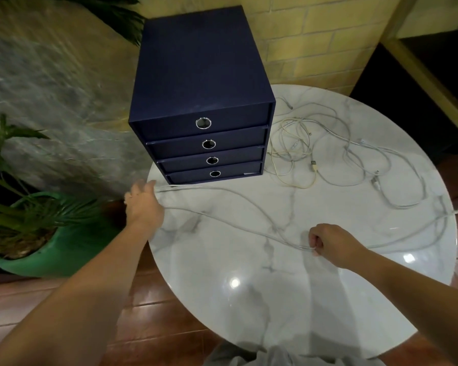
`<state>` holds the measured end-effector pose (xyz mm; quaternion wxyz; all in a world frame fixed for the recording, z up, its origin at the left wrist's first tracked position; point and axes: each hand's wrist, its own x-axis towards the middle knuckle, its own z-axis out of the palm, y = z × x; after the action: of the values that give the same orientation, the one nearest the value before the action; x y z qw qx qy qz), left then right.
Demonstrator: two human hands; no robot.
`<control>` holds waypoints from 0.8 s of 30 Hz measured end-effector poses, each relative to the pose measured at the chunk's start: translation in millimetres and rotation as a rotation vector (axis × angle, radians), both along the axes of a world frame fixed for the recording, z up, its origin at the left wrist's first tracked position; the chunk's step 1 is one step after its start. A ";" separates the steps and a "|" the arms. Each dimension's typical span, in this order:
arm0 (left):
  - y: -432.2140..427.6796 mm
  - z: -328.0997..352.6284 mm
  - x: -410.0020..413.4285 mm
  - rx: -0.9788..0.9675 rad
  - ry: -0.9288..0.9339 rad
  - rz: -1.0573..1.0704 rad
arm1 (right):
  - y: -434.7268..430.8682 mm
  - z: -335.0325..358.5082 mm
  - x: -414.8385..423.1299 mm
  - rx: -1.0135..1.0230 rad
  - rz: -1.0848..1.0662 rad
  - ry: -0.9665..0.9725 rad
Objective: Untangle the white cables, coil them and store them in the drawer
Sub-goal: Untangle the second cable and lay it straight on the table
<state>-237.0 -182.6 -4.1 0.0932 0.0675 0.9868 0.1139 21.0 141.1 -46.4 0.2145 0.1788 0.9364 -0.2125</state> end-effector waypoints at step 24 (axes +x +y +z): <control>86.1 -48.7 58.0 -0.098 -0.208 -0.883 | 5.7 -4.1 1.1 -0.030 0.012 -0.009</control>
<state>-179.0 -96.6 -52.8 0.2347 0.4656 0.8530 0.0227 22.1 146.8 -50.5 0.2226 0.1711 0.9332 -0.2242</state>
